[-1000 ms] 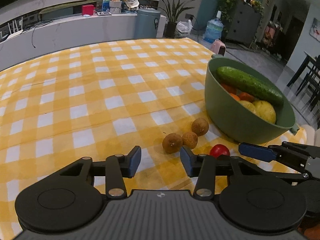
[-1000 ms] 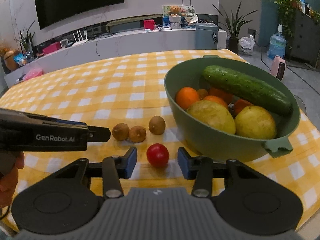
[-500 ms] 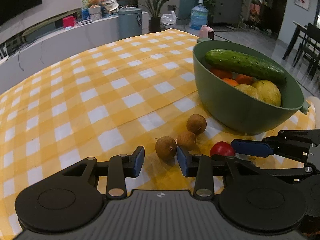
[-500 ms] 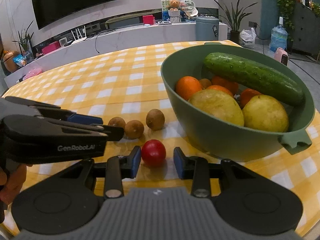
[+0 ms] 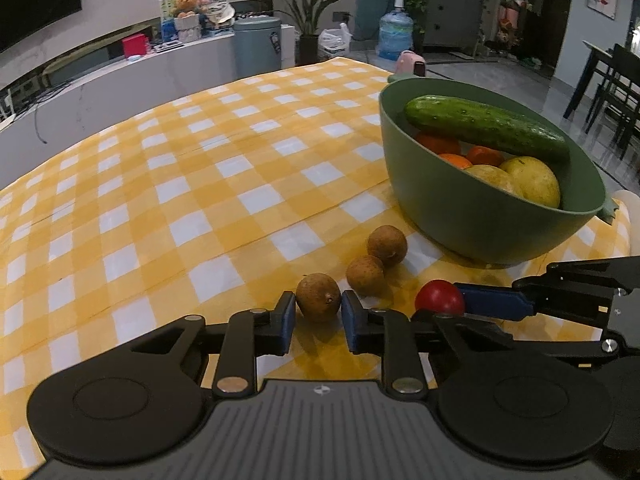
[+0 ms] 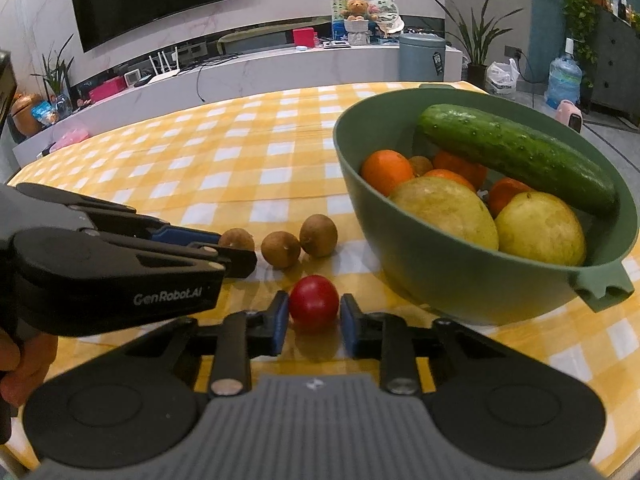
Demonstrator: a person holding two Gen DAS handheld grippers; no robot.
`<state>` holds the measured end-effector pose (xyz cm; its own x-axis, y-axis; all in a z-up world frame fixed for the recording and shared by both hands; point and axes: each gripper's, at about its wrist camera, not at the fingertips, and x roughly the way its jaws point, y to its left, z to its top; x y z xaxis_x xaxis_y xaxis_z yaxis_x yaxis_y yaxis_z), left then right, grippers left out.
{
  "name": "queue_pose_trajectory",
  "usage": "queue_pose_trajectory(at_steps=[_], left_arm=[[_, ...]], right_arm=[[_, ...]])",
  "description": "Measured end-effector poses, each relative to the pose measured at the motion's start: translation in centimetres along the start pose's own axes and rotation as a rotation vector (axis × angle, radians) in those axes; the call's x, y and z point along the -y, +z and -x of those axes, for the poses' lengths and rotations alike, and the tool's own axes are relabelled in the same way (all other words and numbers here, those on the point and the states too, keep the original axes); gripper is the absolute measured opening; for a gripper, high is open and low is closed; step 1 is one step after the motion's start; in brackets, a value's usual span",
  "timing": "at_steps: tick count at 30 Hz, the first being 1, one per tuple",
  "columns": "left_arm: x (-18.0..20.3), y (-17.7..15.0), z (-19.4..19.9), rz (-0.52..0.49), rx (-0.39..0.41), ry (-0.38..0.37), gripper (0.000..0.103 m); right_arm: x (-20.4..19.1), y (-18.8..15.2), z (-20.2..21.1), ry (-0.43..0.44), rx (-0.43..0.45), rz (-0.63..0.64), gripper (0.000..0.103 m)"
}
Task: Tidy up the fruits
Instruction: 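Grasp a brown kiwi with the left tool while the right tool grasps the red cherry tomato, then carry the kiwi and tomato over the green colander and lower them inside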
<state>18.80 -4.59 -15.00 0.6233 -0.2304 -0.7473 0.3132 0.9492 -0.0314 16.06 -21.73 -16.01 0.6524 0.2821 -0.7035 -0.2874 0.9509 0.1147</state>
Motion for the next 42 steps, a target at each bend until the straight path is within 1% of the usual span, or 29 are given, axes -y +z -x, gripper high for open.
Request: queue_pose_trajectory(at_steps=[3,8,18,24,27,29,32,37,42], left_arm=[[-0.4,0.1,0.3,0.041,-0.002,-0.012,0.027],[-0.7,0.2,1.4,0.081,0.003,-0.002,0.027],[0.7,1.0,5.2,0.092,0.049,-0.011,0.027],[1.9,2.4,6.8,0.101,0.074,-0.059,0.027],[2.9,3.5,7.2,0.093,0.077,-0.088,0.027],[3.7,4.3,7.2,0.090,0.065,-0.096,0.027],[4.8,5.5,6.9,0.077,0.061,-0.123,0.027],[6.8,7.3,5.9,0.014,0.066,-0.151,0.027],[8.0,8.1,4.0,-0.026,0.024,-0.169,0.027]], right_arm=[[0.0,-0.1,0.0,0.000,0.001,0.002,0.022],[0.1,0.0,0.6,-0.001,0.017,-0.003,0.022],[-0.1,0.5,4.8,0.035,0.070,0.000,0.022],[0.9,1.7,8.2,0.039,0.123,0.004,0.022],[2.3,2.4,9.5,0.034,0.122,0.009,0.022],[3.7,3.0,10.2,0.029,0.121,0.003,0.022],[5.8,4.0,10.7,0.027,0.103,-0.003,0.022],[9.3,5.9,9.6,0.034,0.025,-0.034,0.022],[11.8,6.5,7.3,0.060,-0.076,-0.070,0.022]])
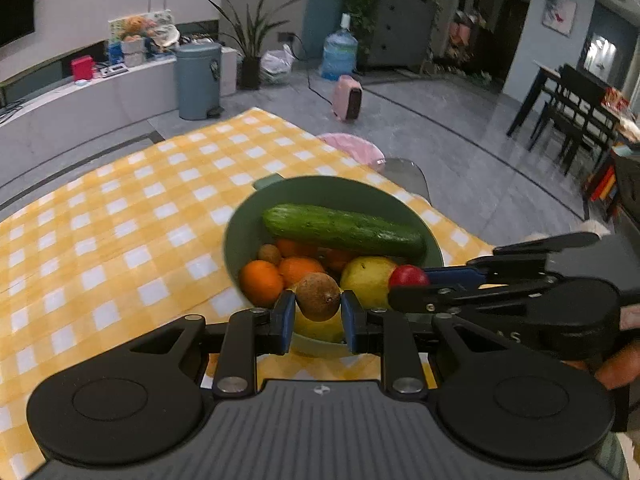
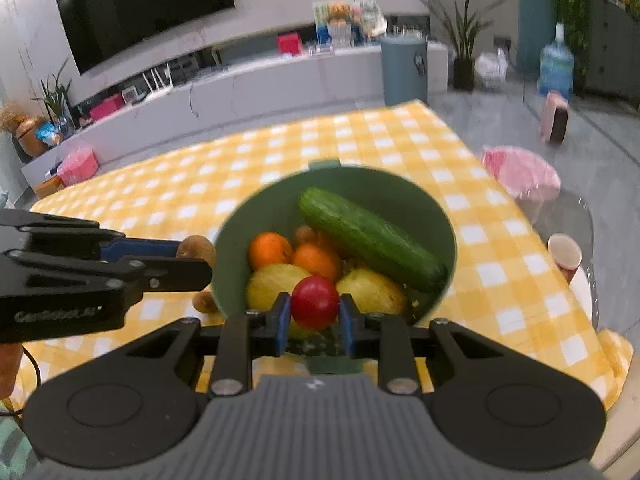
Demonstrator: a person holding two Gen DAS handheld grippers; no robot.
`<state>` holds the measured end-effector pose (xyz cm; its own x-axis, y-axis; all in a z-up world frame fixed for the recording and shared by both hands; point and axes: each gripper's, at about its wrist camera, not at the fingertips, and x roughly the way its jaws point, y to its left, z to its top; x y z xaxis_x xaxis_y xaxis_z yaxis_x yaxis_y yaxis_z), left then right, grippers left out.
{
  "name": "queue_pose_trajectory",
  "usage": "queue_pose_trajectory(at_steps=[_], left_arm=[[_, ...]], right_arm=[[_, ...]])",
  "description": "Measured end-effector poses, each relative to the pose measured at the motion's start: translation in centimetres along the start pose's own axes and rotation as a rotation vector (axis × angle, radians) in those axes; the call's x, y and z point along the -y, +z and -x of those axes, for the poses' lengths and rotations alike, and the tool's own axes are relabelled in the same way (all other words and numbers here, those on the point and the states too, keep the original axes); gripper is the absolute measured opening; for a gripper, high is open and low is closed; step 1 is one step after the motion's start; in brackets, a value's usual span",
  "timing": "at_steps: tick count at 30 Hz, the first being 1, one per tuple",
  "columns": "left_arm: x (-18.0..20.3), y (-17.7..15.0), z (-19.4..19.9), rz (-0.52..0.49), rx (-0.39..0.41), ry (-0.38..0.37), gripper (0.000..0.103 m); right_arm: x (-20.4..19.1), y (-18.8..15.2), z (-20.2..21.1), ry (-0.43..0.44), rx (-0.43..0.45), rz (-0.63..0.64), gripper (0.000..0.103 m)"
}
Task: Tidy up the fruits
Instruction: 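Carry the kiwi and tomato over the green colander and lower them inside, then open the right tool to release the tomato while the left tool releases the kiwi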
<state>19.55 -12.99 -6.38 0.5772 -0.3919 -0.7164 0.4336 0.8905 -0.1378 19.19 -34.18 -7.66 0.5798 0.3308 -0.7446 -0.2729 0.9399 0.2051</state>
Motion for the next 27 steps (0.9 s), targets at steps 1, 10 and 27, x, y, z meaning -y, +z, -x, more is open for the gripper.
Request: queue_pose_trajectory(at_steps=[1,10,27], left_arm=[[0.1,0.1,-0.3,-0.006,-0.006,-0.004,0.027],[0.1,0.4,-1.9,0.001,-0.031,-0.013,0.027],[-0.6,-0.1,-2.4,0.028,-0.046,-0.003,0.027]], right_arm=[[0.3,0.1,-0.4,0.010,-0.021,-0.010,0.022],[0.6,0.8,-3.0,0.054,-0.140,-0.019,0.022],[-0.8,1.2,-4.2,0.016,-0.200,0.036,0.022]])
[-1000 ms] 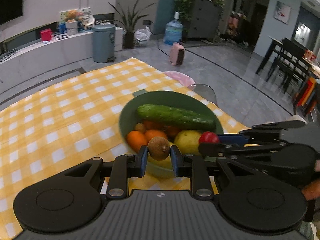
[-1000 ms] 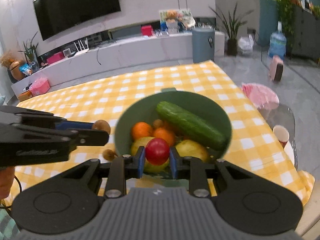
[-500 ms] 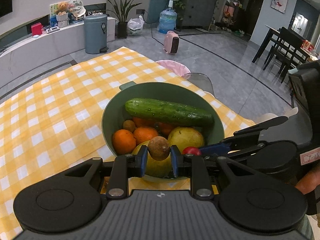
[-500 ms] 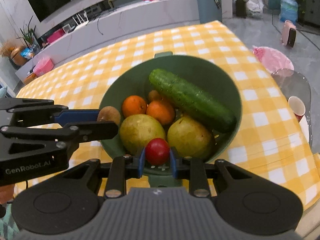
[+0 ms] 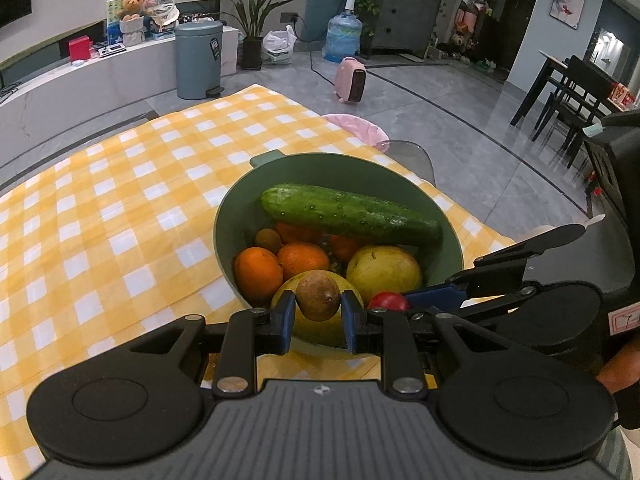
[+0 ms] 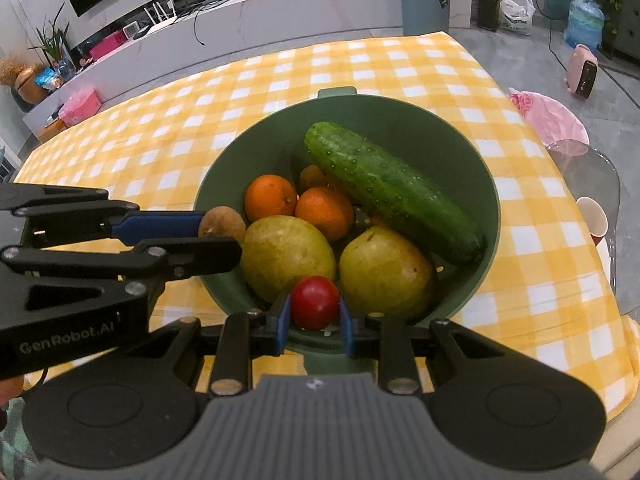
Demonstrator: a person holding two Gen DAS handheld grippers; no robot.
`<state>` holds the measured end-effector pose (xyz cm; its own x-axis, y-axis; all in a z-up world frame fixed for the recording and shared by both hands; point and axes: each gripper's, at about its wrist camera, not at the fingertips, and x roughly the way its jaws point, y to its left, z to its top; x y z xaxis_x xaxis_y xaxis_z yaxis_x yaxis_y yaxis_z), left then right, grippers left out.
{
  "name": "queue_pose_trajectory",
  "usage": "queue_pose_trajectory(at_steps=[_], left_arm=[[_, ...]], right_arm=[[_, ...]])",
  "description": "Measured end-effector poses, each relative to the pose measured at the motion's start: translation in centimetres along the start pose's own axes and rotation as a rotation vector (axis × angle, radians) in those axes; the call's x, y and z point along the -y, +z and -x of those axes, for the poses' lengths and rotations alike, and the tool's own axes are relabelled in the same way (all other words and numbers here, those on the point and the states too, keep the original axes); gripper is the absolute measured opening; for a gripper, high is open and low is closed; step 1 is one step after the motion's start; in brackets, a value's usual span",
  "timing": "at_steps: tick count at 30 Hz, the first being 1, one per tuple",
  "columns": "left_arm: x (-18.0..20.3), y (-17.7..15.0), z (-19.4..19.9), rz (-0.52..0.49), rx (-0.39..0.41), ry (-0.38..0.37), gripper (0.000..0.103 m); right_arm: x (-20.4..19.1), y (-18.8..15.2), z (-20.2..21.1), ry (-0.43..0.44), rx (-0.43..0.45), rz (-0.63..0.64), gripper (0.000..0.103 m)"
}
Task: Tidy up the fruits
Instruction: 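Open the right tool to release the tomato while the left tool releases the kiwi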
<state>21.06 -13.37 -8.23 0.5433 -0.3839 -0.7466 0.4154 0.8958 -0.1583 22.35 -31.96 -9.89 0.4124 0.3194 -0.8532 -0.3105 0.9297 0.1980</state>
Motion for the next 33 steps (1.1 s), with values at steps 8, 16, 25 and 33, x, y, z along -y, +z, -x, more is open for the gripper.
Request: queue_pose_trajectory(at_steps=[8,16,25,33], left_arm=[[-0.2,-0.1,0.1,0.001,-0.002,0.003,0.027],[-0.4,-0.1,0.3,0.004,-0.005,-0.008,0.027],[0.4,1.6,-1.4,0.099,-0.091,-0.178,0.027],[2.1,1.5,-4.1,0.112,-0.172,-0.178,0.027]], right_arm=[[0.1,0.0,0.0,-0.004,0.006,-0.005,0.024],[1.0,-0.4,2.2,-0.013,0.112,-0.036,0.038],[5.8,-2.6,6.3,-0.037,0.283,-0.288,0.039],[6.4,-4.8,6.2,-0.030,0.288,-0.369,0.039]])
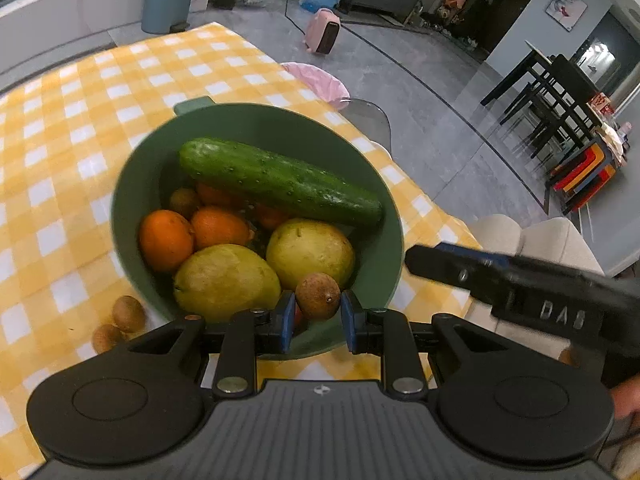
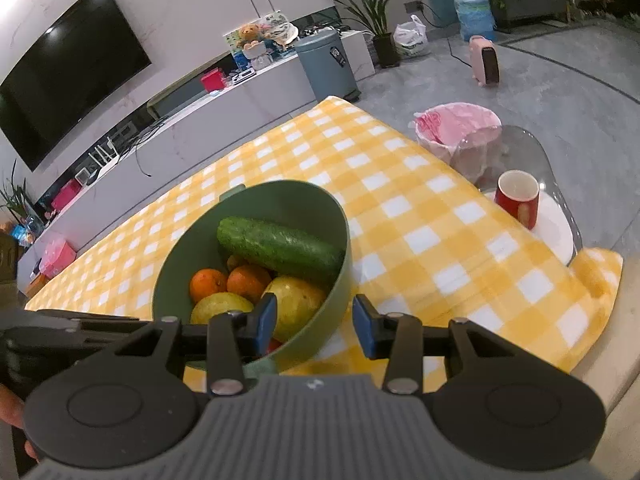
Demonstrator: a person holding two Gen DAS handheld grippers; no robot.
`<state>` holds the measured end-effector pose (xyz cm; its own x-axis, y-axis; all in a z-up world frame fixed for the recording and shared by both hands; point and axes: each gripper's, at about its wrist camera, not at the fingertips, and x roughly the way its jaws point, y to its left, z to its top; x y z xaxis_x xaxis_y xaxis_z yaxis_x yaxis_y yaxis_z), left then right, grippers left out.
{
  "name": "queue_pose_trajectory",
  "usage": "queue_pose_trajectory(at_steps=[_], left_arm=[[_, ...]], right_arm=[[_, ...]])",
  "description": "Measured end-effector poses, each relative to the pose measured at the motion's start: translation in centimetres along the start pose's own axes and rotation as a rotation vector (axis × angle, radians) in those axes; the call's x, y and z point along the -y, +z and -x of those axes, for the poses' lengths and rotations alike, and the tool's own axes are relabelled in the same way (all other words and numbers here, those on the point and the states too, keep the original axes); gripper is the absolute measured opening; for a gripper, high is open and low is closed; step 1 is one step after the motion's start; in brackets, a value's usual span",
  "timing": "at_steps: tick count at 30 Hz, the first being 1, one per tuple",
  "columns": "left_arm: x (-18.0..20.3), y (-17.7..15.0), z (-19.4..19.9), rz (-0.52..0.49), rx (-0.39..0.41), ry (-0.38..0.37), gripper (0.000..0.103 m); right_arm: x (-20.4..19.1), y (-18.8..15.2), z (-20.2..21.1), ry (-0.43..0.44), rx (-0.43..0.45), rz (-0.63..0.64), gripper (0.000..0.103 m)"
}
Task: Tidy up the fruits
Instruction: 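Open the right tool to release the tomato while the left tool releases the kiwi, then withdraw both open tools from the colander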
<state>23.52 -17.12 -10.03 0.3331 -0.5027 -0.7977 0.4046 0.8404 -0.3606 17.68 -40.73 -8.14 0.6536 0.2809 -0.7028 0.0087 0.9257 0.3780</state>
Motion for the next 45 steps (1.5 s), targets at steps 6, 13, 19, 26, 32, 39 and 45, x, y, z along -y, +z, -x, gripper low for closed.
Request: queue_pose_trajectory(at_steps=[6,13,19,26,32,39,45], left_arm=[[0.3,0.1,-1.1,0.005,-0.027,0.010,0.027],[0.1,0.0,-1.5,0.031,-0.040,0.010,0.028],[-0.3,0.0,0.0,0.065,-0.010,0.006,0.042],[-0.6,-1.2,5.3,0.082,0.129,0.050,0.045],[-0.4,-2.8,9.7,0.035,0.201,0.175,0.047],[-0.9,-5.5,12.7,-0.034,0.199,0.341,0.048],[-2.2,-7.6,14.1,-0.059,0.201,0.349,0.049]], right_arm=[[0.4,-0.8,-0.1,0.004,-0.008,-0.029,0.039],[0.7,-1.2,0.0,-0.002,-0.013,-0.040,0.039],[0.7,-1.3,0.7,-0.002,-0.001,-0.046,0.039],[-1.0,-1.6,3.0,-0.017,0.105,-0.023,0.050],[-3.8,-2.8,4.7,-0.014,0.183,0.022,0.056],[-7.4,-5.4,4.7,-0.050,0.183,0.090,0.065],[-10.1,-7.8,3.5,-0.006,0.106,0.140,0.077]])
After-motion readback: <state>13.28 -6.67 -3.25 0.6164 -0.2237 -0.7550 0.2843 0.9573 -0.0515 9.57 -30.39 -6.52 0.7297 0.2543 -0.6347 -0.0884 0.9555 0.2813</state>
